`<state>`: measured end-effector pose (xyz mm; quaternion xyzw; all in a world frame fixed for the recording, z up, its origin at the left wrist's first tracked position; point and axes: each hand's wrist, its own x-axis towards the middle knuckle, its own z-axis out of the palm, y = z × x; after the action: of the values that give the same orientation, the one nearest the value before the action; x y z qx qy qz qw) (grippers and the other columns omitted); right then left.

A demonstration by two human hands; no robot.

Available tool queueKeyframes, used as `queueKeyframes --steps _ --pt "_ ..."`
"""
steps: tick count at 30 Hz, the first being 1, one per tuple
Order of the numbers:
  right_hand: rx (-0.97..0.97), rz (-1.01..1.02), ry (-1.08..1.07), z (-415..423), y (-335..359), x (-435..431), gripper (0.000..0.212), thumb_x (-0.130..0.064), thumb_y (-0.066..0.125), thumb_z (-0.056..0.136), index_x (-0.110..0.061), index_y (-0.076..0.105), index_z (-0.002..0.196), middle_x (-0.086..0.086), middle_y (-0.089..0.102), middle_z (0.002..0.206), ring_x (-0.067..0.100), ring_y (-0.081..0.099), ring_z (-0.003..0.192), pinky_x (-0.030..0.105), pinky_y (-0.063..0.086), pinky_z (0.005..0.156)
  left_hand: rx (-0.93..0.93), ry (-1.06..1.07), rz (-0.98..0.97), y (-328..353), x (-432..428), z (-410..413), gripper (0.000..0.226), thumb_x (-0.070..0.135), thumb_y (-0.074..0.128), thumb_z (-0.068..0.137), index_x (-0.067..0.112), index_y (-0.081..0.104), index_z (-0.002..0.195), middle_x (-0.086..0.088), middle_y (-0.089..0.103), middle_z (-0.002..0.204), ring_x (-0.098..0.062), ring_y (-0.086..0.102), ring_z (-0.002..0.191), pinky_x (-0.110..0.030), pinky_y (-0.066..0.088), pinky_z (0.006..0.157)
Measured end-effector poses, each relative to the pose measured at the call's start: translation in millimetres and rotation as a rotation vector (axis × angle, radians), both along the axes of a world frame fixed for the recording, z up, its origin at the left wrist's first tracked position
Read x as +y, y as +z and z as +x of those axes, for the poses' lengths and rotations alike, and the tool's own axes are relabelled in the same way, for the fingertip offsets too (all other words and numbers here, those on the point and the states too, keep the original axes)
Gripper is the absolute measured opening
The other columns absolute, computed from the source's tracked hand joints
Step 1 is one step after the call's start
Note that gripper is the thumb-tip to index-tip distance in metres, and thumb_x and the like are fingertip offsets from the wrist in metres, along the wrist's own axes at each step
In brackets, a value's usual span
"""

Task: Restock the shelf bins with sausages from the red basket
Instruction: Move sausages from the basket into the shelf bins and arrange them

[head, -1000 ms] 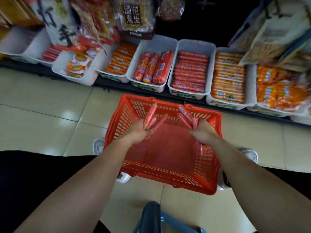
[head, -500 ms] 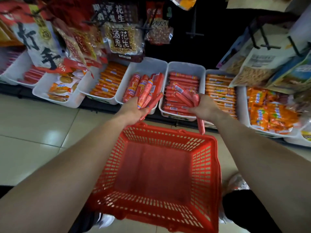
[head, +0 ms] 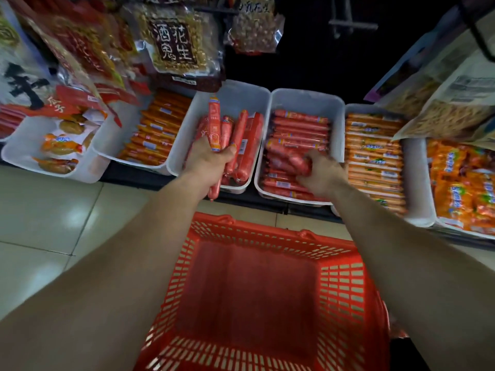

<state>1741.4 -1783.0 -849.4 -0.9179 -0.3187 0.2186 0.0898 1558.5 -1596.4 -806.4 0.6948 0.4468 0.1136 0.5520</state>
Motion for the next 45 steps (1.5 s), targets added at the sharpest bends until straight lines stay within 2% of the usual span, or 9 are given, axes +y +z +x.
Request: queueKeyframes --steps 2,6,11,16,25,33,38,43,45 --pt "-0.066 -0.083 0.101 -5.9 -10.2 -7.5 0.068 -0.055 0.068 0.078 -0.033 0.048 0.138 0.004 0.057 0.135 0.029 0.048 0.128 0.046 0.028 0.108 -0.003 -0.024 -0.001 -7.3 -1.2 2.6 0.054 0.053 0.068 0.068 0.020 0.067 0.110 -0.004 0.074 0.089 -0.026 0.073 0.086 -0.053 0.057 0.088" --pt "0.014 -0.004 0.110 -6.5 -7.1 -13.5 0.073 -0.067 0.065 0.075 -0.036 0.051 0.140 0.000 0.055 0.139 0.026 0.044 0.132 0.044 0.029 0.110 0.050 -0.098 0.039 2.5 -10.3 7.5 0.041 0.042 0.069 0.082 0.019 0.063 0.116 -0.003 0.071 0.094 -0.025 0.070 0.091 -0.047 0.055 0.090" --pt "0.014 0.199 -0.014 2.6 7.3 -27.3 0.036 -0.035 0.065 0.084 -0.030 0.068 0.120 -0.003 0.068 0.120 0.020 0.063 0.110 0.038 0.054 0.092 0.143 -0.259 0.174 10.6 -18.9 19.9 0.024 0.028 0.067 0.094 0.018 0.059 0.114 0.002 0.065 0.096 -0.014 0.062 0.085 -0.025 0.042 0.068" --pt "-0.017 0.287 -0.109 11.7 4.5 -66.4 0.029 -0.021 0.061 0.091 -0.020 0.065 0.120 0.002 0.064 0.116 0.024 0.061 0.104 0.032 0.050 0.078 0.203 -0.397 0.248 9.2 -35.0 47.7 0.034 0.029 0.069 0.092 0.017 0.058 0.122 -0.001 0.067 0.108 -0.022 0.063 0.097 -0.030 0.045 0.079" --pt "-0.056 0.304 -0.250 29.6 -6.1 -97.8 0.031 -0.019 0.061 0.085 -0.019 0.065 0.116 0.008 0.062 0.118 0.033 0.058 0.107 0.038 0.049 0.084 0.319 -0.625 0.419 -5.9 -80.0 128.1 0.032 0.027 0.066 0.095 0.015 0.054 0.122 -0.005 0.063 0.113 -0.026 0.061 0.103 -0.035 0.049 0.088" --pt "-0.259 0.338 -0.155 29.1 6.7 -73.6 0.063 -0.028 0.058 0.086 -0.018 0.040 0.146 0.014 0.046 0.137 0.037 0.045 0.124 0.049 0.043 0.097 0.500 -0.855 0.577 -19.8 -67.1 120.0 0.059 0.037 0.078 0.083 0.029 0.052 0.135 -0.003 0.059 0.136 -0.026 0.056 0.122 -0.038 0.043 0.104" --pt "-0.288 0.253 0.099 21.9 16.9 -38.8 0.071 -0.053 0.041 0.095 -0.035 0.013 0.157 0.007 0.031 0.154 0.033 0.033 0.136 0.053 0.032 0.110 0.552 -0.948 0.694 -22.8 -53.8 109.4 0.049 0.044 0.066 0.091 0.034 0.050 0.136 0.001 0.060 0.137 -0.025 0.056 0.124 -0.042 0.044 0.103" --pt "-0.312 0.141 0.192 17.3 13.7 -25.4 0.044 -0.050 0.031 0.103 -0.035 0.050 0.139 0.001 0.055 0.138 0.029 0.046 0.128 0.049 0.035 0.106 0.491 -0.855 0.588 -23.1 -47.6 115.8 0.063 0.041 0.079 0.080 0.031 0.050 0.135 0.001 0.059 0.136 -0.023 0.058 0.118 -0.041 0.048 0.098" --pt "-0.317 0.142 0.116 16.4 8.9 -21.8 0.042 -0.048 0.033 0.103 -0.033 0.052 0.138 0.002 0.056 0.137 0.030 0.046 0.128 0.051 0.036 0.106 0.418 -0.746 0.544 -25.3 -42.6 110.9 0.067 0.039 0.082 0.078 0.028 0.051 0.136 0.000 0.059 0.136 -0.023 0.057 0.120 -0.039 0.046 0.100"
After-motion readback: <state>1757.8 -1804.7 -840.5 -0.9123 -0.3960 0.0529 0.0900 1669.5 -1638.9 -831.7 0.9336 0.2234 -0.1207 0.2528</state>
